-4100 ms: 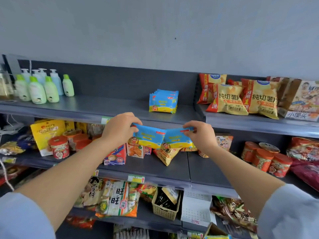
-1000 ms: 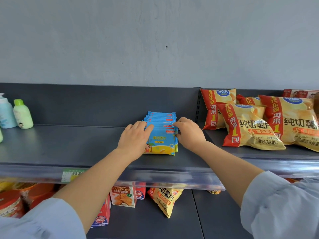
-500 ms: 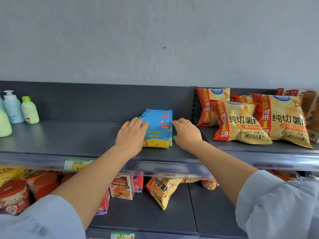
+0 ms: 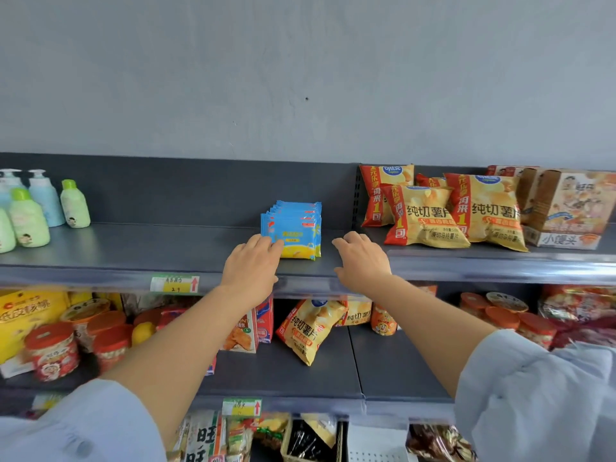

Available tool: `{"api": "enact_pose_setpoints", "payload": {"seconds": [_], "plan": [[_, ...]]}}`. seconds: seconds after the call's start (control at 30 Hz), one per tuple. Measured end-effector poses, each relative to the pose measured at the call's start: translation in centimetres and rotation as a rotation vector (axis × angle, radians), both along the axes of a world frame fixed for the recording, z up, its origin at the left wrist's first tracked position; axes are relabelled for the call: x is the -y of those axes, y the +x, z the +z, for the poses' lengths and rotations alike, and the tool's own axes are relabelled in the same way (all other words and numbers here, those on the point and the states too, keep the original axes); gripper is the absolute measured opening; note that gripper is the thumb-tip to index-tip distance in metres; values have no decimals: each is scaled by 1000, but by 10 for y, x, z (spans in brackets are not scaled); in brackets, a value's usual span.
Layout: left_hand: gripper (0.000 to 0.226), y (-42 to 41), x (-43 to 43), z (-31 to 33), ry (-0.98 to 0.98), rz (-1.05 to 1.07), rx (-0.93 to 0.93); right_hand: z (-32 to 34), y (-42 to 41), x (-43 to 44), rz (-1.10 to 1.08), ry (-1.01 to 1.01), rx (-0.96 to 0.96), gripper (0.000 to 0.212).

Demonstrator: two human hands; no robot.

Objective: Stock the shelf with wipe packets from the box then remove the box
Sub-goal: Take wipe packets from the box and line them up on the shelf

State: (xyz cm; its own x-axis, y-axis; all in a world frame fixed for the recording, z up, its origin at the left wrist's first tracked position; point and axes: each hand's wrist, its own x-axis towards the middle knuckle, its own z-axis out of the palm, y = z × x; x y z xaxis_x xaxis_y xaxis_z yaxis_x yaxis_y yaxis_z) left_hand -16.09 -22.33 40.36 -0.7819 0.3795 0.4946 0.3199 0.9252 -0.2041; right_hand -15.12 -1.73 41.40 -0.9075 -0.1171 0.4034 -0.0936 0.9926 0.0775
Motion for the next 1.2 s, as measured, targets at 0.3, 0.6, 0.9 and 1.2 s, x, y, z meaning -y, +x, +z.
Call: {"api": "enact_pose_setpoints", "payload": {"seconds": [0.3,0.6,0.9,1.2], "plan": [[67,84,-5,-39,34,-52,130,-37,100,-7,-82,36,122,44],[62,130,-46,-94,24,-105,249,-86,166,-49,-156,20,259,40],[61,160,-117,-167,-17,-162,420,-165,199,-118,-202,-13,440,43],[58,182,-191,-251,-26,-124,576,-248,217,-185,-181,-16,619,38]]}}
